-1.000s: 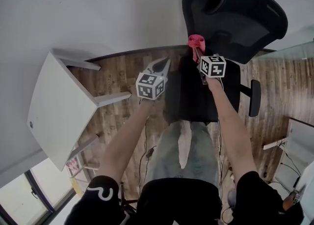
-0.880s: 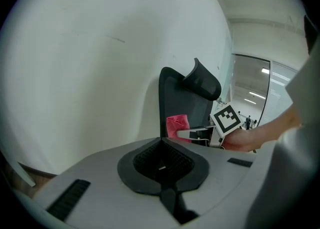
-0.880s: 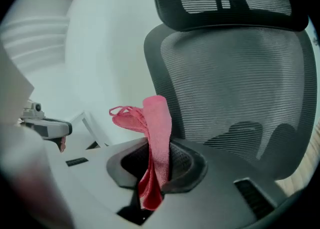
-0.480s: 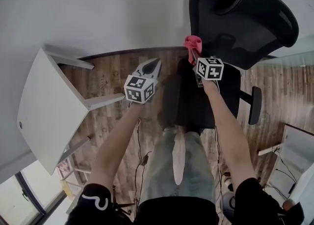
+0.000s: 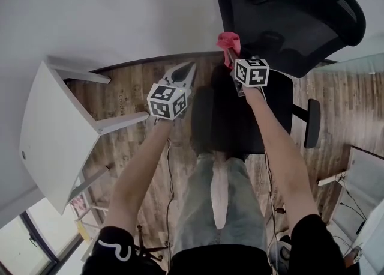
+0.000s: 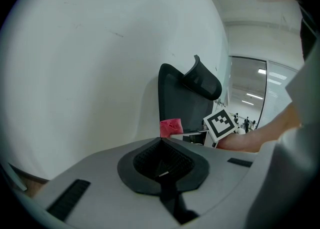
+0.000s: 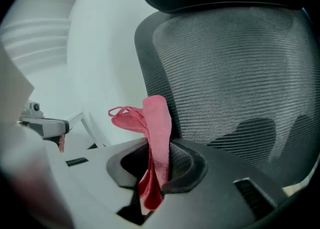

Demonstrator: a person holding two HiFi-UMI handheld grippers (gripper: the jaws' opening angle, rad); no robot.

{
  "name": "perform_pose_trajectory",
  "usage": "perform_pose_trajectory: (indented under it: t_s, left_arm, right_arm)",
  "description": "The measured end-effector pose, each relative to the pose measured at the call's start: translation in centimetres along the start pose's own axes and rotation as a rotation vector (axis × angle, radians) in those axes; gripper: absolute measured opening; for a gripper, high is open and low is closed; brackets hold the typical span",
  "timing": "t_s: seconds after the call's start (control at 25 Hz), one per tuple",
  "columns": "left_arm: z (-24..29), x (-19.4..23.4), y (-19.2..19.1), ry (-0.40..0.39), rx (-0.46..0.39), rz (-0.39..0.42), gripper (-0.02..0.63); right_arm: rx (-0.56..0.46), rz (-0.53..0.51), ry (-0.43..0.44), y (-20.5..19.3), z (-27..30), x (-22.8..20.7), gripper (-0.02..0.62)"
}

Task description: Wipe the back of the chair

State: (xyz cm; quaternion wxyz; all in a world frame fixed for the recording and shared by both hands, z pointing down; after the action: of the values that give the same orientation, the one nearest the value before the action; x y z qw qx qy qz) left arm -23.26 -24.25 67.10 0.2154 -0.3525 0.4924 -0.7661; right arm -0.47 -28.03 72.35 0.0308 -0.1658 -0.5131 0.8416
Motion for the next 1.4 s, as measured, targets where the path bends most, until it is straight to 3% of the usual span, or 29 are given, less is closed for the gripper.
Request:
perform_pose_trajectory:
  t_s: [0.64, 1.4]
  left_arm:
    - [3.0, -3.3, 0.4, 0.034, -0.007, -0.006, 0.023]
    - [9.0, -10.3, -0.1, -0.029, 0.017, 0.016, 0.023]
  right_arm:
    - [0.016, -0.047, 0.005, 0.7, -1.9, -4.5, 0.077]
    - [-0.005, -0.054, -0.064, 1.0, -7.1, -12.8, 0.077]
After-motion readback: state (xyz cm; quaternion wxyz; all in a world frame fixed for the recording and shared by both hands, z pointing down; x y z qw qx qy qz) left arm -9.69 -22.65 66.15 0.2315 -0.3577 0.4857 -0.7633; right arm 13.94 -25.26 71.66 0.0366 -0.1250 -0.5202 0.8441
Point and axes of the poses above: the fingertips, and each gripper's own axes: z forward along the fingers, x to its left, y out of its top, the point moved 8 cm from there along -z, backward along the fingers, and after that the axes turned 5 degrees about -x, right-handed, at the moved point
